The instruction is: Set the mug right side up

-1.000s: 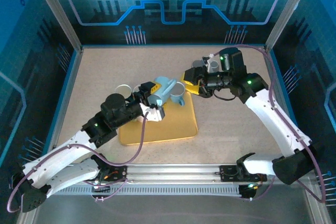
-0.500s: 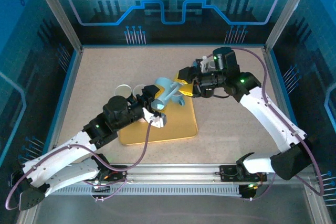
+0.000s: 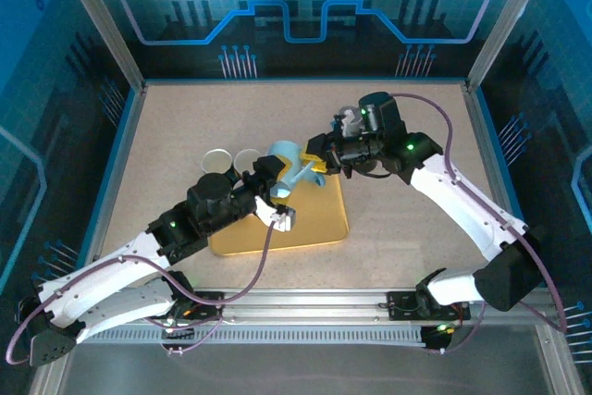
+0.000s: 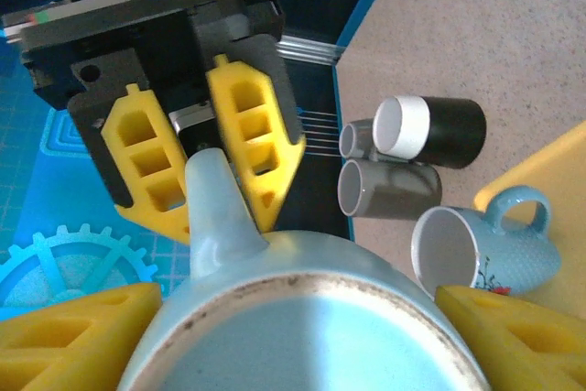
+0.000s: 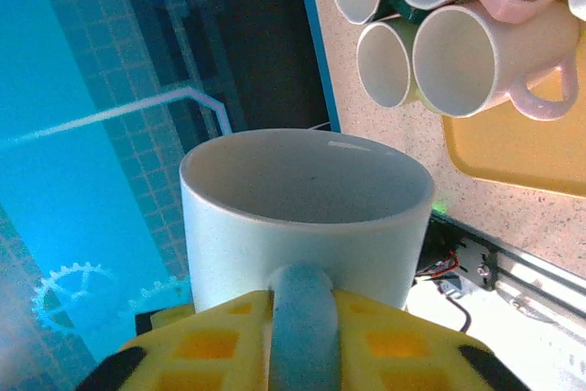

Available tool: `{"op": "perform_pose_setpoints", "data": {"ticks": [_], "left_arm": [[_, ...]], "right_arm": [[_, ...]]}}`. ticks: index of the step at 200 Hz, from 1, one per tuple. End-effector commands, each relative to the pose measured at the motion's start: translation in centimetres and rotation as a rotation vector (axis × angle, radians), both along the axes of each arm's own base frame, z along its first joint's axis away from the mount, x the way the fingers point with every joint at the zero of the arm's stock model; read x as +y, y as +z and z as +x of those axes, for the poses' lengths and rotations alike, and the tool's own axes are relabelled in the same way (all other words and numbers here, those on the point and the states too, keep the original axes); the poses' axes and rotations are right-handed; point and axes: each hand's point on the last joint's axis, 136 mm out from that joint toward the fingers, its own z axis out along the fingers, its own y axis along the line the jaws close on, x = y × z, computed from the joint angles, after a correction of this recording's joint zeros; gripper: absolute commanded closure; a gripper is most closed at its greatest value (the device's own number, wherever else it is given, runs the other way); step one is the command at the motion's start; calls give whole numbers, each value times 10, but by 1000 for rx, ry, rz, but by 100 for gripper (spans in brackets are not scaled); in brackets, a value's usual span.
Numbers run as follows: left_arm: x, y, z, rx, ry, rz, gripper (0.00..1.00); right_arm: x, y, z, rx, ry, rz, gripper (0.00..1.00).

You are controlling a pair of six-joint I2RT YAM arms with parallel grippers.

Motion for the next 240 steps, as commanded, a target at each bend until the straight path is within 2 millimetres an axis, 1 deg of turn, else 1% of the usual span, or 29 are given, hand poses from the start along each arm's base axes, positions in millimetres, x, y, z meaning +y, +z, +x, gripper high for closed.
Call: {"op": "perform_pose_setpoints", "data": {"ticks": [1, 13, 27, 37, 40, 45, 53, 55, 83, 98, 109, 130, 144, 164, 174, 185, 201, 212, 223, 236, 240], "left_arm": [[-8, 44, -9, -99, -53, -76, 72], [-8, 42, -9, -87, -51, -79, 64], [-8, 37, -9, -65, -47, -79, 49], [-7, 33, -9, -46, -42, -80, 35], [-7, 32, -9, -39, -40, -81, 27], [-7, 29, -8, -29, -35, -82, 20], [-6, 27, -7, -14, -24, -92, 3], [-6, 27, -7, -12, -21, -94, 1], [0, 19, 0, 20, 35, -99, 1], [5, 14, 2, 49, 69, -109, 1], [10, 17, 4, 75, 104, -148, 1], [22, 24, 8, 147, 187, -241, 1], [32, 30, 9, 253, 255, -318, 1], [51, 47, 13, 377, 383, -471, 1], [59, 50, 14, 433, 440, -531, 1], [70, 52, 14, 509, 512, -622, 1], [74, 39, 10, 636, 574, -637, 1], [76, 32, 11, 697, 621, -671, 1], [80, 27, 13, 748, 662, -731, 1], [86, 26, 15, 822, 715, -843, 1], [88, 26, 15, 844, 724, -872, 1]], "right_arm": [[9, 5, -1, -55, 28, 29, 86], [8, 7, -1, -66, 26, 37, 90], [6, 12, 0, -92, 26, 57, 92], [4, 14, 0, -104, 19, 70, 96], [4, 15, 1, -107, 16, 73, 96], [2, 16, 1, -114, 12, 76, 98], [-1, 18, 3, -124, 3, 74, 100], [-2, 19, 3, -128, 0, 74, 100], [-21, 28, 15, -196, -57, 59, 100], [-34, 32, 20, -260, -92, 9, 100], [-43, 40, 25, -337, -117, -30, 100], [-59, 46, 31, -484, -153, -141, 100], [-67, 52, 33, -616, -161, -202, 100], [-76, 65, 33, -860, -192, -285, 100], [-77, 71, 28, -989, -187, -326, 100], [-75, 73, 23, -1107, -167, -364, 100], [-67, 71, 12, -1278, -110, -418, 100], [-60, 69, 5, -1383, -80, -428, 100], [-53, 68, -4, -1495, -55, -425, 100], [-44, 62, -15, -1624, -18, -431, 100], [-41, 64, -18, -1671, -6, -430, 100]]}}
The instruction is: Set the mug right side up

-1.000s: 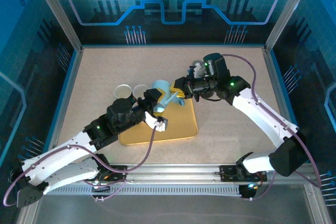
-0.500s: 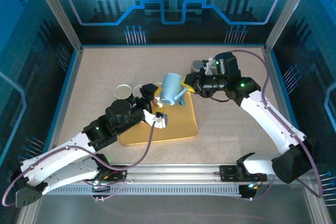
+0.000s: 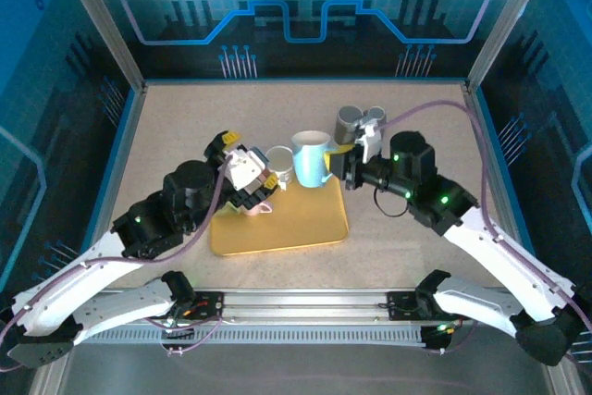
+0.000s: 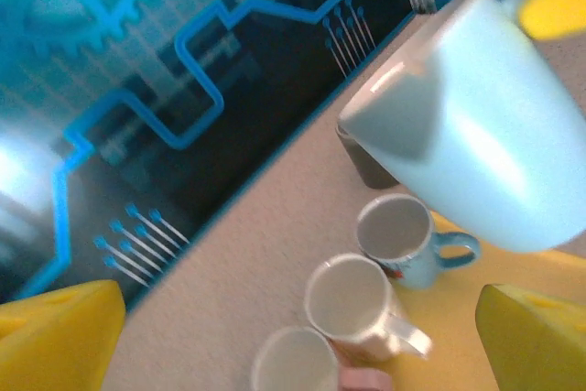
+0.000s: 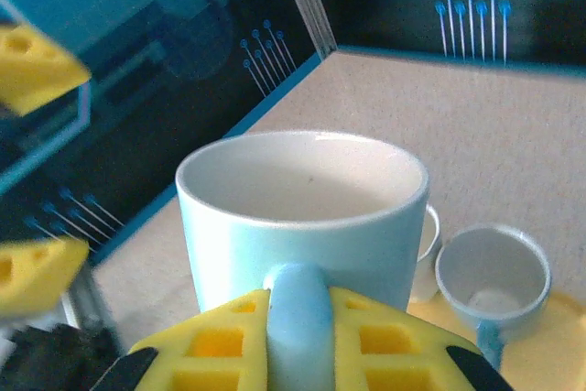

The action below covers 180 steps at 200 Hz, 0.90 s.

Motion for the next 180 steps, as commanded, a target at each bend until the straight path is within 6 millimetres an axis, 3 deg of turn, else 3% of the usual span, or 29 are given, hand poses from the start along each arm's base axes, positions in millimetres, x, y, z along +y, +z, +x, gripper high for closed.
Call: {"op": "perform_pose_setpoints", "data": {"ticks": [1, 8, 30, 78, 132, 180], "left_arm": [[20, -21, 2, 215, 174, -202, 1], [25, -22, 2, 244, 204, -251, 1], [43, -23, 4, 299, 279, -388, 1], [43, -12, -7, 314, 185, -608, 1], [36, -13, -24, 248, 52, -681, 1], [28, -18, -27, 268, 8, -688, 1]], "right_arm": [[10, 44, -7, -442, 47, -31, 100], [14, 27, -9, -467, 62, -67, 100], [22, 13, -18, -565, 99, -81, 100], [21, -9, -35, -755, 95, 72, 100], [18, -49, -41, -731, 100, 196, 100], [22, -95, -45, -664, 146, 157, 100]]}}
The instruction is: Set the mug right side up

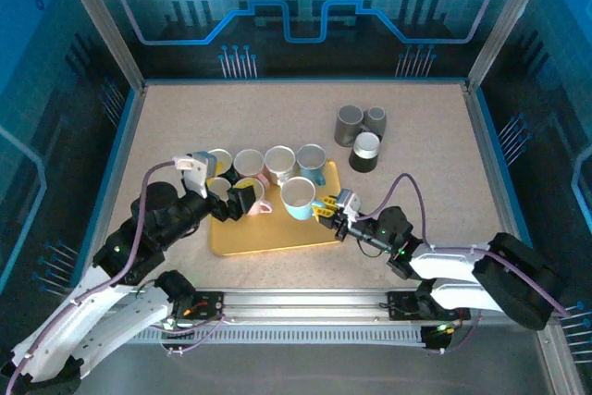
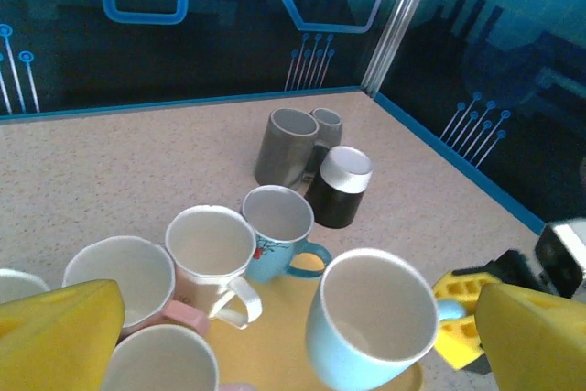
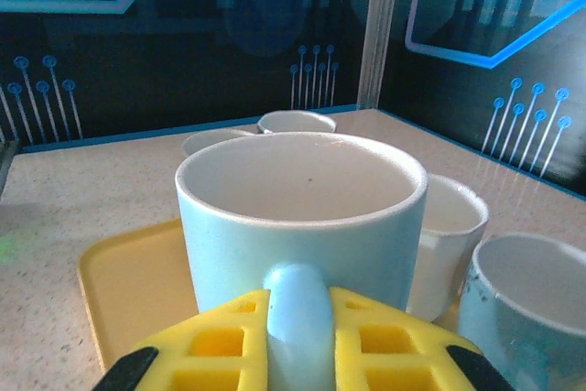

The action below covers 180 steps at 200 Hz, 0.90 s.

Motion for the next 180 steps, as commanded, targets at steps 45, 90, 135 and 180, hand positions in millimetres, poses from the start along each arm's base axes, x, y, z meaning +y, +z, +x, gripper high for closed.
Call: {"op": "perform_pose_setpoints", "data": {"ticks": [45, 90, 135, 180], "left_arm": [[-8, 6, -2, -30, -47, -46, 1], [-10, 2, -1, -21, -53, -37, 1], [-13, -1, 1, -17, -60, -29, 1], [-14, -4, 1, -11, -65, -20, 1]], "right_arm": [[10, 27, -5, -96, 55, 118, 100], [20, 9, 7, -40, 51, 83, 100], [24, -11, 14, 8, 54, 45, 100], [26, -38, 17, 65, 60, -8, 91]]}}
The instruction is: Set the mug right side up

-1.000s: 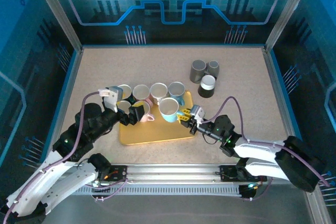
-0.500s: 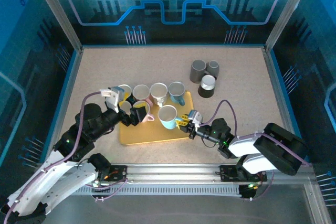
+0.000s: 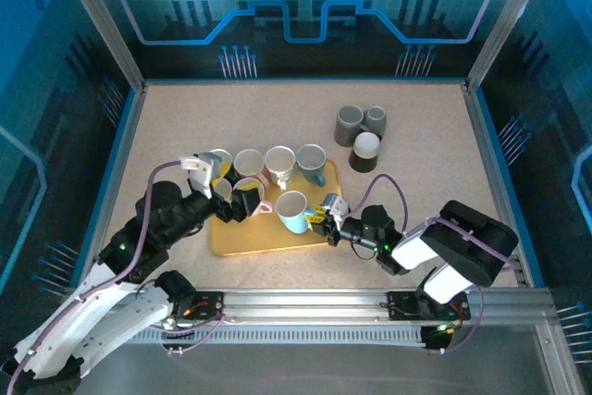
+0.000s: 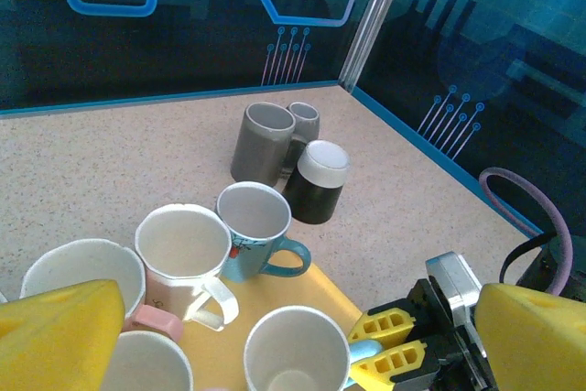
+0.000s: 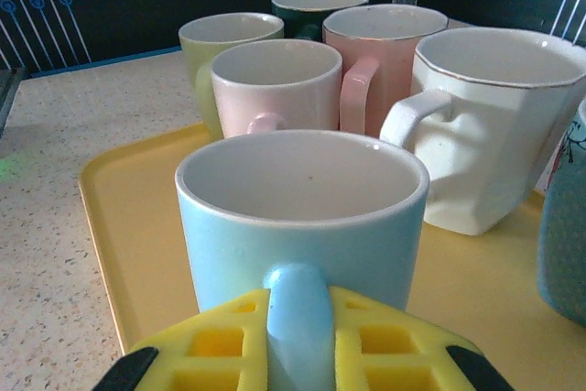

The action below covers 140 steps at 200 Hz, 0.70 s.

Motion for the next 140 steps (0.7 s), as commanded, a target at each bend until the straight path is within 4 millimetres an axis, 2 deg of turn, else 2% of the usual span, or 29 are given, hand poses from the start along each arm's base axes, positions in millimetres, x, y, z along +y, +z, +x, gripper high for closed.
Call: {"op": "perform_pose_setpoints", "data": {"ticks": [1, 44, 85, 140], "left_arm": [[-3, 3, 0, -21, -17, -12, 1], [-2, 4, 0, -25, -17, -8, 1], [-2, 5, 0, -29, -18, -9, 1], [-2, 6, 0, -29, -16, -11, 1]], "right_arm": [[9, 31, 7, -90, 15, 94, 91], [4, 18, 4, -83, 10, 57, 83], [0, 13, 0, -69, -2, 47, 70], [0, 0, -1, -37, -16, 20, 71]]}}
